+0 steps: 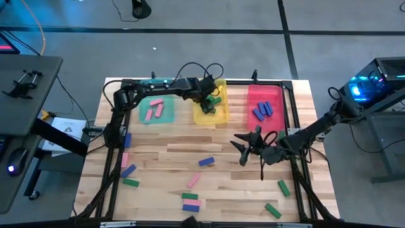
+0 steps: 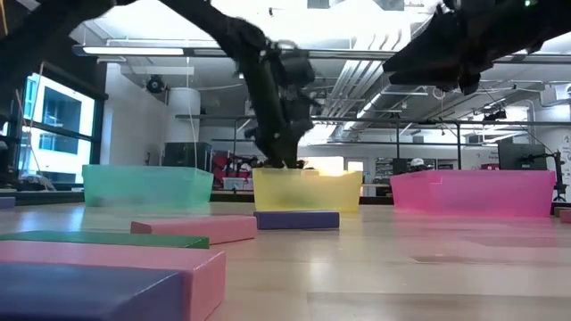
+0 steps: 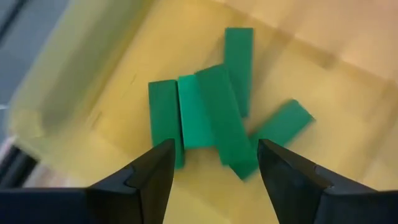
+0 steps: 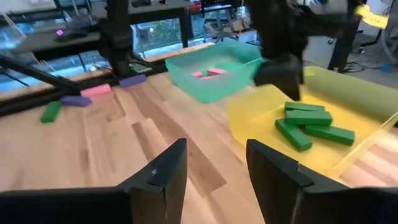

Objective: Sort blocks
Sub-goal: Put the pink wooden block into the blue bin

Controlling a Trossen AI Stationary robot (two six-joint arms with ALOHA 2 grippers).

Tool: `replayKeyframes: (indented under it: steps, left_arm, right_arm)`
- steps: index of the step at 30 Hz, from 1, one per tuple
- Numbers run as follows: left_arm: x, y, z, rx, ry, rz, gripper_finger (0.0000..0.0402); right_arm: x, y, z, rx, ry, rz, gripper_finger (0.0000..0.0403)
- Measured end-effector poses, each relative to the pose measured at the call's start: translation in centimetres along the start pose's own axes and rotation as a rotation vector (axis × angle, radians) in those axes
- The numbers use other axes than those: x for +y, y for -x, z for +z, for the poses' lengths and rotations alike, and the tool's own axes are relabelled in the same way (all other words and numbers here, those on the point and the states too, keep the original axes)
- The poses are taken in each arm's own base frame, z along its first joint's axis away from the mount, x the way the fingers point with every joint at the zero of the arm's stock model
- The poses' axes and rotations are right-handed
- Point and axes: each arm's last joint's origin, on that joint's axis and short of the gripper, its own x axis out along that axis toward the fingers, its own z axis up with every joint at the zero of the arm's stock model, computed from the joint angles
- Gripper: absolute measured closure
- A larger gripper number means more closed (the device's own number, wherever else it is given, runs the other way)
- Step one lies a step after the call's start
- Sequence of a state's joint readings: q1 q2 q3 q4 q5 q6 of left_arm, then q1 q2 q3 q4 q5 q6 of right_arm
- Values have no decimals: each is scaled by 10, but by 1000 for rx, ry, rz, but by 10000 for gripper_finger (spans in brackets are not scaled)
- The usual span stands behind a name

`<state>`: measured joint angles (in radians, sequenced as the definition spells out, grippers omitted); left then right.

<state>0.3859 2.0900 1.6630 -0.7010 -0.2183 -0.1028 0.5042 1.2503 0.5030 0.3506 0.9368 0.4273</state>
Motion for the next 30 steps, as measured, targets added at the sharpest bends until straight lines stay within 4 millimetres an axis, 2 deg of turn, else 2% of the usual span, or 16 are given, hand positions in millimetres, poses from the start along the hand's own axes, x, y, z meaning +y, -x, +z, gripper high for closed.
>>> replayKeyframes:
  steps: [3, 6, 9, 13, 15, 18, 24, 27, 30]
  left_arm:
    - [-24, 27, -7, 0, -49, 93, 195]
    - [-59, 58, -20, -21, -121, 222, 204]
    - [-98, 86, -43, -43, -183, 341, 213]
    - [-141, 110, -84, -41, -197, 419, 225]
    - [-159, 113, -108, -51, -188, 422, 231]
    - [-175, 110, -151, -24, -148, 414, 240]
    - [-183, 103, -222, 32, 41, 369, 258]
    - [-190, 108, -251, -29, 123, 310, 262]
    - [-207, 113, -277, -158, 157, 200, 263]
  right_arm:
    - [-3, -4, 1, 4, 38, -14, 253]
    - [-7, -10, 2, 18, 81, -5, 253]
    - [-11, -16, 4, 33, 107, 20, 253]
    - [-16, -23, 7, 43, 144, 51, 253]
    - [-19, -27, 9, 43, 162, 63, 253]
    - [-23, -33, 13, 32, 179, 95, 253]
    - [-30, -45, 23, -7, 221, 212, 253]
    - [-33, -50, 24, -10, 232, 279, 253]
    - [-34, -54, 23, -2, 226, 303, 253]
